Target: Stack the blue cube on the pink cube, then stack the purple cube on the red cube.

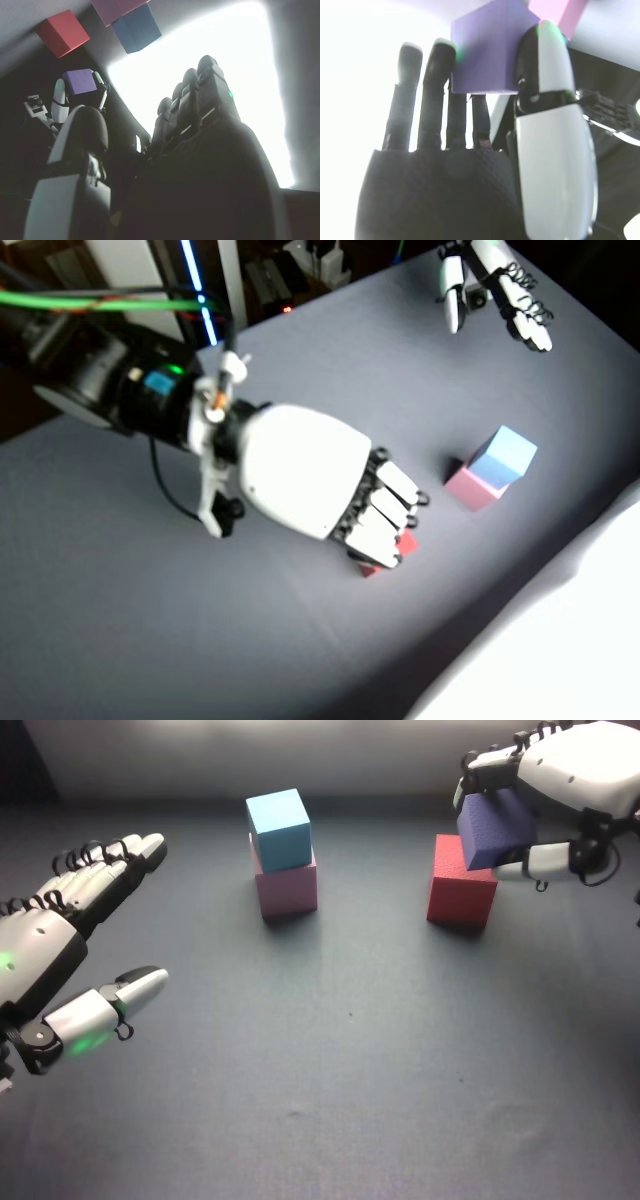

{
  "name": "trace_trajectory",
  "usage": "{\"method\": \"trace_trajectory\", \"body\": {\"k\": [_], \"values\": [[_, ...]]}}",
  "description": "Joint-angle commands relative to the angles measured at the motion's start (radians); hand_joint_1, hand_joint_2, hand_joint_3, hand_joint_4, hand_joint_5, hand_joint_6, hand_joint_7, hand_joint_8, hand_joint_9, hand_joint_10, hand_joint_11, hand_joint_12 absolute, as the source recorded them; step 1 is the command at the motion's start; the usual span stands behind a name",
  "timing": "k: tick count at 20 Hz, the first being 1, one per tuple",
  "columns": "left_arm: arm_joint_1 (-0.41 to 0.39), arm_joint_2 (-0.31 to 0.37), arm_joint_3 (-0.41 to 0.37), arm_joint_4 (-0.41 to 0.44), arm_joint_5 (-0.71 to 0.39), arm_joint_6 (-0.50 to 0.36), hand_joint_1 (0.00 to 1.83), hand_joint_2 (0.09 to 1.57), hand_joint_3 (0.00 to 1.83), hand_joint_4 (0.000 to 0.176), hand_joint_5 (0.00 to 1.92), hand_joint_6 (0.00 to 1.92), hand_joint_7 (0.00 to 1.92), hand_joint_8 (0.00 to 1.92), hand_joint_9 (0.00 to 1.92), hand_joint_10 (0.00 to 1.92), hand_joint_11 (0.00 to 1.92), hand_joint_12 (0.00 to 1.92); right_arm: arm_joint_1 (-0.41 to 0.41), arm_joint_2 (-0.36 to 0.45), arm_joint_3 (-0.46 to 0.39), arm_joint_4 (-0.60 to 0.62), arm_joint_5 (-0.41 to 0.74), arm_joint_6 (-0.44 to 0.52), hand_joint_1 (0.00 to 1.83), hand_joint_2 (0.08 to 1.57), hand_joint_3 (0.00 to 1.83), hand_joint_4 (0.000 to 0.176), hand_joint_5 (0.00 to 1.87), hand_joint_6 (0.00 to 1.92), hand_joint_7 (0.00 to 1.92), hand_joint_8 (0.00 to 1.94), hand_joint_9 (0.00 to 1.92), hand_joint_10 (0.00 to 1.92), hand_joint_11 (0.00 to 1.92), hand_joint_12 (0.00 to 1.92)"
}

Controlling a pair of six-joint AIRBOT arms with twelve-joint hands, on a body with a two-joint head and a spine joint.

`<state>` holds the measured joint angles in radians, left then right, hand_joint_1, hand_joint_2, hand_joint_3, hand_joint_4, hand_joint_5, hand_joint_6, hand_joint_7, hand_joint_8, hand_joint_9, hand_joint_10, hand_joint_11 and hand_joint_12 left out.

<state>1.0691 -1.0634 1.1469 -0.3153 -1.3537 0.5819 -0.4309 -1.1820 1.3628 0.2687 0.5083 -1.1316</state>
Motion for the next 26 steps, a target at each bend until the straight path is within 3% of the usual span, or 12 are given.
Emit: {"method": "trace_trajectory", "body": {"k": [1,7,8,9,10,13,17,21,22,23,24,26], "values": [[-0.003,-0.001,0.004,0.004,-0.121,-0.006,0.76,1.37,0.0,0.035,0.0,0.0,0.0,0.0,0.0,0.0,0.0,0.0,0.015,0.0,0.008,-0.003,0.1,-0.005,1.3,1.27,0.0,0.0,0.64,1.38,0.66,1.44,0.69,1.65,0.45,1.82],[-0.003,-0.005,0.009,0.004,-0.124,-0.012,0.71,1.37,0.0,0.035,0.01,0.0,0.0,0.0,0.0,0.0,0.0,0.0,0.022,-0.041,0.064,0.039,0.056,-0.005,1.34,1.24,0.0,0.0,0.65,1.39,0.75,1.31,0.72,1.56,0.44,1.68],[-0.003,-0.006,0.009,0.004,-0.124,-0.012,0.71,1.36,0.0,0.037,0.02,0.0,0.0,0.0,0.0,0.0,0.0,0.0,0.022,-0.043,0.067,0.049,0.052,-0.009,1.16,1.31,0.0,0.0,0.51,1.59,0.74,1.42,0.58,1.24,0.33,1.69],[-0.003,-0.006,0.009,0.004,-0.125,-0.013,0.7,1.36,0.0,0.035,0.01,0.0,0.0,0.0,0.0,0.0,0.0,0.0,0.022,-0.045,0.069,0.051,0.05,-0.011,0.96,1.3,0.0,0.0,0.29,0.93,0.52,0.82,0.43,0.94,0.19,1.61],[-0.003,-0.007,0.01,0.004,-0.126,-0.014,0.7,1.36,0.0,0.035,0.02,0.0,0.0,0.0,0.0,0.0,0.0,0.0,0.022,-0.047,0.07,0.052,0.048,-0.012,0.92,1.29,0.0,0.0,0.28,0.56,0.49,0.46,0.38,0.83,0.14,1.62],[-0.003,-0.007,0.011,0.002,-0.129,-0.018,0.71,1.36,0.0,0.042,0.02,0.01,0.0,0.0,0.0,0.0,0.0,0.0,0.022,-0.047,0.071,0.054,0.046,-0.013,0.86,1.27,0.0,0.0,0.16,0.1,0.28,0.05,0.13,0.92,0.0,1.75],[-0.002,-0.007,0.011,-0.002,-0.134,-0.019,0.71,1.36,0.0,0.042,0.03,0.0,0.0,0.0,0.0,0.0,0.0,0.0,0.022,-0.047,0.068,0.056,0.046,-0.013,0.75,1.28,0.0,0.0,0.03,0.0,0.08,0.0,0.0,0.68,0.0,1.49],[-0.001,-0.005,0.007,-0.006,-0.141,-0.02,0.75,1.37,0.0,0.042,0.01,0.0,0.0,0.0,0.0,0.0,0.0,0.0,0.022,-0.046,0.047,0.058,0.065,-0.013,0.72,1.27,0.0,0.067,0.0,0.0,0.0,0.0,0.01,0.29,0.0,0.63],[0.0,-0.005,0.006,-0.007,-0.142,-0.02,0.75,1.37,0.0,0.041,0.01,0.0,0.0,0.0,0.0,0.0,0.0,0.0,0.022,-0.043,0.042,0.06,0.069,-0.013,0.7,1.28,0.0,0.07,0.0,0.0,0.0,0.0,0.0,0.09,0.0,0.35],[0.002,-0.003,0.003,-0.008,-0.143,-0.02,0.75,1.37,0.0,0.041,0.01,0.0,0.0,0.0,0.0,0.0,0.0,0.0,0.022,-0.034,0.03,0.06,0.079,-0.013,0.7,1.28,0.0,0.07,0.0,0.0,0.0,0.0,0.0,0.09,0.0,0.35],[0.003,-0.001,0.001,-0.008,-0.145,-0.02,0.79,1.37,0.0,0.042,0.01,0.0,0.0,0.0,0.0,0.0,0.0,0.0,0.022,-0.027,0.015,0.06,0.092,-0.013,0.69,1.27,0.0,0.087,0.0,0.0,0.0,0.0,0.01,0.05,0.0,0.47],[0.008,0.004,-0.007,-0.01,-0.155,-0.019,0.8,1.36,0.0,0.043,0.01,0.0,0.0,0.0,0.0,0.0,0.0,0.0,0.001,0.02,-0.038,0.06,0.145,-0.013,0.63,1.25,0.0,0.074,0.0,0.0,0.0,0.0,0.0,0.01,0.0,0.83]]}}
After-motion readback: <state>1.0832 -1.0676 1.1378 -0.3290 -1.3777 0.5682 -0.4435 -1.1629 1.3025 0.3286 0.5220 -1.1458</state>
